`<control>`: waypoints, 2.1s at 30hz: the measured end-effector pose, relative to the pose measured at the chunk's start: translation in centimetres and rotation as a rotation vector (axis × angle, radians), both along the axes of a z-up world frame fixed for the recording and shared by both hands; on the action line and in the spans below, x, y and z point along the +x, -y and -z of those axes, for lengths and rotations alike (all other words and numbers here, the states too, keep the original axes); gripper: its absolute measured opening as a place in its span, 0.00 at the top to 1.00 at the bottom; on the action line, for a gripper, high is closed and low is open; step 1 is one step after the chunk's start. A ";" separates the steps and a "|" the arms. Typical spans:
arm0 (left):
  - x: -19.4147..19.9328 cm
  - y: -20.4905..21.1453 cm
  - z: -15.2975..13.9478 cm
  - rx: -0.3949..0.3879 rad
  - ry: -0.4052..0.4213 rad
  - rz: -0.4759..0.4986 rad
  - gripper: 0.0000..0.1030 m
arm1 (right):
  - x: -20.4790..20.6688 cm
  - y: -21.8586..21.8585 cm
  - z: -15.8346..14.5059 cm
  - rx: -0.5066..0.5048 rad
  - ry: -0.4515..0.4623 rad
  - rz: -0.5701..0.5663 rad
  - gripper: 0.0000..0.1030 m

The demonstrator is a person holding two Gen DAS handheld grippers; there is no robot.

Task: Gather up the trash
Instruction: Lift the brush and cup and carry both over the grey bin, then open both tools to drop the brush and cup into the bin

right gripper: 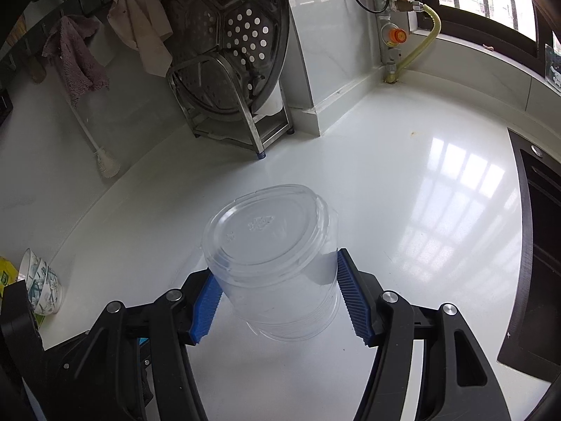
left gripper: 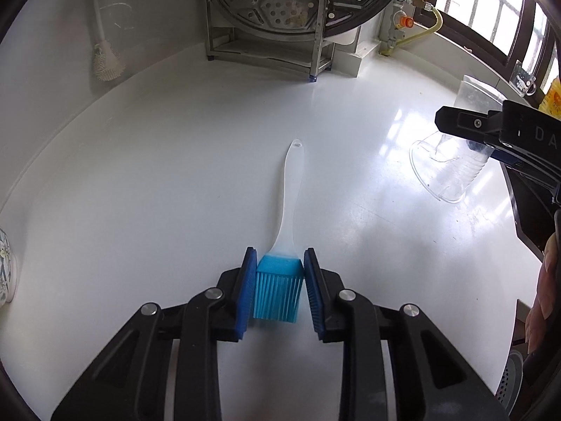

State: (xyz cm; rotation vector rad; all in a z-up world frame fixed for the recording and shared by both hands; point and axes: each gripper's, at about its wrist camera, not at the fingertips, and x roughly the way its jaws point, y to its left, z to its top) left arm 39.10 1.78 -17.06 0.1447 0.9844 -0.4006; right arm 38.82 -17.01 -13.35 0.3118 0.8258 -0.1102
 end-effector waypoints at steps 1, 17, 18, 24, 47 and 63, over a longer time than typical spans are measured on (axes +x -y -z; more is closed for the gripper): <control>-0.2 -0.1 -0.2 -0.004 -0.001 0.001 0.74 | -0.4 -0.1 -0.1 0.003 0.000 -0.001 0.42; -6.5 0.1 -4.2 -0.045 -0.001 0.034 0.74 | -10.2 -0.9 -1.4 0.051 -0.056 -0.021 0.42; -7.3 0.2 -4.5 -0.045 -0.001 0.037 0.74 | -11.0 -0.8 -1.5 0.054 -0.058 -0.021 0.42; -12.4 1.7 -5.8 -0.049 -0.013 0.070 0.74 | -17.6 0.5 -2.0 0.071 -0.073 -0.007 0.42; -33.5 12.2 -4.7 -0.030 -0.117 0.239 0.73 | -39.9 7.0 2.9 0.139 -0.282 0.046 0.42; -35.0 10.3 -6.9 -0.017 -0.105 0.122 0.31 | -42.2 8.1 1.8 0.170 -0.269 0.035 0.30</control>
